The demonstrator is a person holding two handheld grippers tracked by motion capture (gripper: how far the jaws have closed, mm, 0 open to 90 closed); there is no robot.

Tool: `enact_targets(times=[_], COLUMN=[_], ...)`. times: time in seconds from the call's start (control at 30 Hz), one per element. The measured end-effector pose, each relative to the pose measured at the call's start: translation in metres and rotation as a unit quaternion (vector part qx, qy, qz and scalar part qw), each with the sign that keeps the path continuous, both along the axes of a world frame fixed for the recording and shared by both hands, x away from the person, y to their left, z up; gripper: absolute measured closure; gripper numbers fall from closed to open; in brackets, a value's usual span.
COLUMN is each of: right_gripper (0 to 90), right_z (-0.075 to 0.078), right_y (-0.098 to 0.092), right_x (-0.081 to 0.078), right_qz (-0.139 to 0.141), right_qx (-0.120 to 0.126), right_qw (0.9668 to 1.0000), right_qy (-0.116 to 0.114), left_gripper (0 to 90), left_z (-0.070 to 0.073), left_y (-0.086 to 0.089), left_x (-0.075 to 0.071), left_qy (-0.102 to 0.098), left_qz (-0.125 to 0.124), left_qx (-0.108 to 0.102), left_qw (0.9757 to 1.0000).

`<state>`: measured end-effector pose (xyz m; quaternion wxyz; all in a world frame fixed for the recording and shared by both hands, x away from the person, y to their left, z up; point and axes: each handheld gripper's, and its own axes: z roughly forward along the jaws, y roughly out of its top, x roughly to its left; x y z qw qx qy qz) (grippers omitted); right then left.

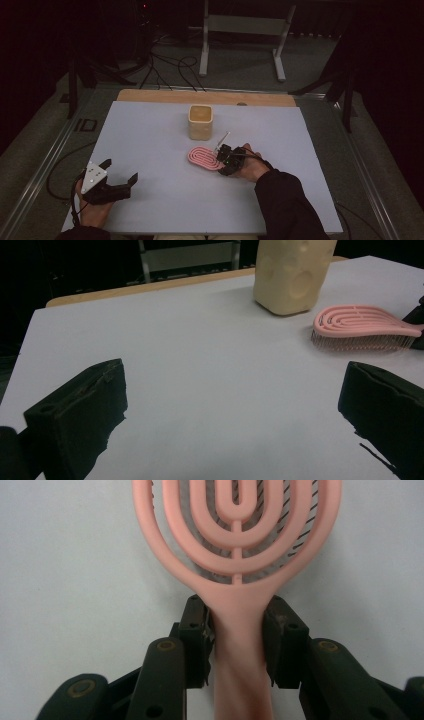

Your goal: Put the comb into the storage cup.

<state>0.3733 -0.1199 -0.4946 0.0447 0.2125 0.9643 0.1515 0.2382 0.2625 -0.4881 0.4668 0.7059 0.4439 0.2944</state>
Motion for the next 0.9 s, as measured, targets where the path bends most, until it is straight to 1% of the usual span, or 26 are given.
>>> enact_targets(times=[0.1, 0.17, 0.23, 0.3, 0.37, 0.5, 0.57, 0.67, 0.7, 0.8, 0.83, 0.87, 0.9], right_gripper=[66.4, 66.7, 67.1, 67.6, 68.2, 69.5, 69.5, 69.6, 69.6, 69.8, 69.8, 69.8, 69.8], right_z=[0.0015, 0.0022, 0.0026, 0.0028, 0.0026, 0.0031, 0.0033, 0.0032, 0.0034, 0.0030, 0.0031, 0.0034, 0.0035], right_y=[0.0038, 0.0081, 0.0097, 0.0094, 0.0084, 0.0093, 0.0090, 0.0066, 0.0064, 0.0047, 0.0042, 0.0031, 0.0023], right_x=[-0.0004, -0.0005, 0.0001, 0.0005, 0.0012, -0.0005, -0.0015, -0.0009, -0.0016, -0.0021, -0.0027, -0.0026, -0.0030], right_qz=[-0.009, -0.016, -0.014, -0.024, -0.025, -0.022, -0.024, -0.017, -0.021, -0.022, -0.028, -0.027, -0.032], right_qx=[-0.013, -0.025, -0.031, -0.027, -0.025, -0.029, -0.027, -0.024, -0.023, -0.019, -0.017, -0.016, -0.013], right_qw=[0.9998, 0.9995, 0.9994, 0.9992, 0.9992, 0.9993, 0.9993, 0.9995, 0.9994, 0.9995, 0.9994, 0.9995, 0.9994], right_qy=[0.008, 0.006, 0.008, 0.015, 0.016, 0.011, 0.010, 0.011, 0.012, 0.006, 0.007, 0.007, 0.005], left_gripper=[0.1, 0.1, 0.1, 0.2, 0.1, 0.1, 0.1, 0.1, 0.1, 0.1, 0.1, 0.1, 0.1], left_z=[0.0001, 0.0000, -0.0002, -0.0005, -0.0007, -0.0011, -0.0012, -0.0016, -0.0016, -0.0018, -0.0018, -0.0018, -0.0018], left_y=[-0.0008, -0.0008, -0.0006, -0.0006, -0.0006, -0.0012, -0.0014, -0.0015, -0.0016, -0.0019, -0.0018, -0.0018, -0.0017], left_x=[-0.0002, -0.0001, 0.0002, 0.0005, 0.0007, 0.0011, 0.0012, 0.0015, 0.0016, 0.0017, 0.0018, 0.0018, 0.0018], left_qy=[0.000, 0.001, 0.003, 0.004, 0.005, 0.005, 0.006, 0.007, 0.007, 0.007, 0.007, 0.007, 0.008], left_qz=[-0.001, -0.001, -0.001, 0.000, -0.001, 0.000, 0.000, 0.000, 0.000, 0.001, 0.001, 0.001, 0.001], left_qx=[0.001, 0.003, 0.004, 0.005, 0.005, 0.007, 0.009, 0.009, 0.010, 0.010, 0.010, 0.010, 0.011], left_qw=[1.0000, 1.0000, 1.0000, 1.0000, 1.0000, 1.0000, 0.9999, 0.9999, 0.9999, 0.9999, 0.9999, 0.9999, 0.9999])
